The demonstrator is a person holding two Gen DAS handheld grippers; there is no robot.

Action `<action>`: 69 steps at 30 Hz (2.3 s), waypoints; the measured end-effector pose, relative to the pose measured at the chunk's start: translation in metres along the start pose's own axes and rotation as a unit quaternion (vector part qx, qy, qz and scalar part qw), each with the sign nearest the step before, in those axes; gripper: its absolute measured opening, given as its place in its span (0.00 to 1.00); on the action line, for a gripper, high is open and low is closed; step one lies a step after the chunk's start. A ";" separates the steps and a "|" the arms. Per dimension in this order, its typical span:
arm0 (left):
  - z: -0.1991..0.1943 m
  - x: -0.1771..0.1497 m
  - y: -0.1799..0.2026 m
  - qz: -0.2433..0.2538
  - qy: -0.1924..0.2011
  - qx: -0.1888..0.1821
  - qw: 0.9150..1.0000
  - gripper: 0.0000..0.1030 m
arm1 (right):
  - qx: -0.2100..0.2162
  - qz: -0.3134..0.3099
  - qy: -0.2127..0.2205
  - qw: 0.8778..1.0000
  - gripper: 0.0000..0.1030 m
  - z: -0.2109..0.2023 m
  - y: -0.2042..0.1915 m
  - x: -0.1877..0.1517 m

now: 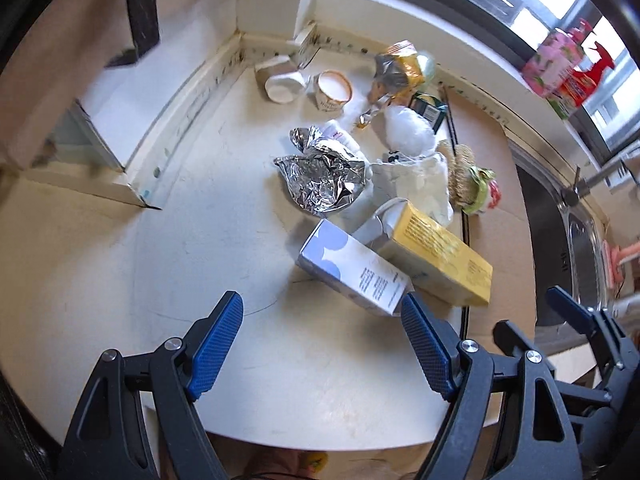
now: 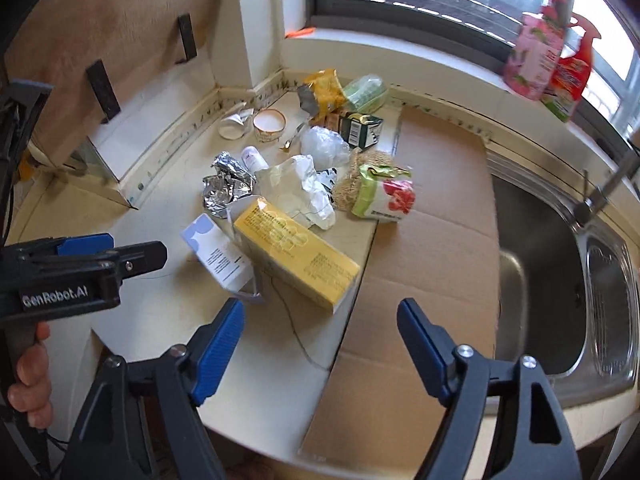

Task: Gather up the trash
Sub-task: 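Grasp the white-blue milk carton with the left tool while the right tool grasps the yellow box, then lower both tools over the floor bin and open them, dropping carton and box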

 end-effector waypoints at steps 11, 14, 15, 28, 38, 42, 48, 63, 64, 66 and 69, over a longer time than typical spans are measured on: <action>0.049 0.016 0.001 -0.052 -0.043 -0.011 0.998 0.76 | 0.030 -0.081 -0.064 0.994 0.67 0.076 -0.004 0.016; 0.053 0.019 0.002 -0.056 -0.045 -0.008 0.997 0.75 | 0.046 -0.083 -0.065 0.993 0.62 0.080 -0.008 0.015; 0.055 0.020 0.003 -0.057 -0.045 -0.008 0.997 0.75 | 0.049 -0.085 -0.063 0.993 0.58 0.079 -0.009 0.014; 0.067 0.028 0.008 -0.074 -0.047 0.006 0.996 0.75 | 0.076 0.054 -0.022 0.995 0.48 0.036 0.027 -0.008; 0.096 0.019 0.021 -0.060 -0.052 0.069 0.994 0.57 | 0.049 0.109 -0.003 0.993 0.46 0.011 0.036 -0.044; 0.094 0.013 0.030 -0.036 -0.041 0.071 0.996 0.32 | 0.049 0.130 0.000 0.990 0.45 0.001 0.041 -0.061; 0.060 -0.007 0.048 0.023 0.001 0.086 0.996 0.31 | 0.062 0.156 0.019 0.986 0.44 -0.027 0.043 -0.083; -0.094 -0.145 0.081 0.117 0.070 -0.006 0.991 0.32 | 0.116 0.153 0.083 0.978 0.44 -0.138 0.023 -0.154; -0.100 -0.157 0.082 0.121 0.073 -0.010 0.990 0.32 | 0.119 0.151 0.085 0.978 0.44 -0.143 0.022 -0.160; -0.109 -0.181 0.080 0.129 0.077 -0.016 0.989 0.32 | 0.122 0.150 0.087 0.977 0.44 -0.154 0.020 -0.175; -0.113 -0.214 0.077 0.141 0.084 -0.019 0.986 0.32 | 0.128 0.152 0.085 0.976 0.44 -0.161 0.017 -0.196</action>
Point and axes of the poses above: each gripper's, at about its wrist camera, not at the fingertips, and z roughly the way its jaws point, y to its right, x to its top, the point moved 4 cm from there along z, roughly the way its jaws point, and after that the axes turned 1 degree about -x, right-handed, at the moved point
